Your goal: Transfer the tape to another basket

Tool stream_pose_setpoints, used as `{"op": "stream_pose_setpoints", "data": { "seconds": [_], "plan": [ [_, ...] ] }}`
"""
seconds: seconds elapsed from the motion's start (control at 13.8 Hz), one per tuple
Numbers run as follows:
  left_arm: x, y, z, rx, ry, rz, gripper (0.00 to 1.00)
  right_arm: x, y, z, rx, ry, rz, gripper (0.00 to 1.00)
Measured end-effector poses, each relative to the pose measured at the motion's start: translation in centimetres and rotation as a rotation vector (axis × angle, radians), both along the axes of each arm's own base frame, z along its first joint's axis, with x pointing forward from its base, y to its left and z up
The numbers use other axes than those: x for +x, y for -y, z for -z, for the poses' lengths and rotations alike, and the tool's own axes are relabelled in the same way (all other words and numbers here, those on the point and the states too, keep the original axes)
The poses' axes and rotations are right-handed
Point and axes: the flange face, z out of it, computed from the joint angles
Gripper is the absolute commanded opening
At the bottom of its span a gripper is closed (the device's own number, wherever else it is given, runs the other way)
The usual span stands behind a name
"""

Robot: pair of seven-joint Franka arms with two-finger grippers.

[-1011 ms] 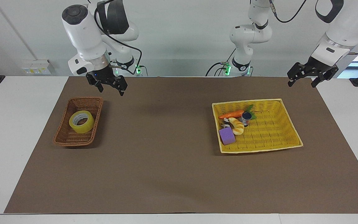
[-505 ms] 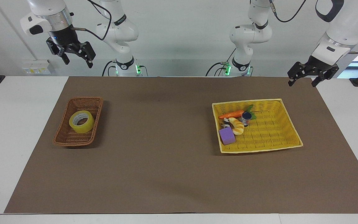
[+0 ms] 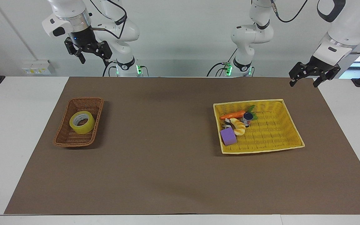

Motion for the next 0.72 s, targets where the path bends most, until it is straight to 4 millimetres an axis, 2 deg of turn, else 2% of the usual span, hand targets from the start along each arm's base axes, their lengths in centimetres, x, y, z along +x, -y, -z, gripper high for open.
{"op": "stream_pose_setpoints", "data": {
  "seconds": [0.22,0.51,0.72],
  "plan": [
    [0.0,0.0,0.0,0.0,-0.001,0.0,1.0,0.0,0.3,-0.2,0.007,0.009,-0.014,1.0],
    [0.0,0.0,0.0,0.0,-0.003,0.001,1.0,1.5,3.8,-0.6,0.058,0.024,0.007,1.0],
    [0.0,0.1,0.0,0.0,-0.004,0.002,1.0,1.8,5.4,-0.4,0.057,0.025,0.016,1.0]
  ]
}}
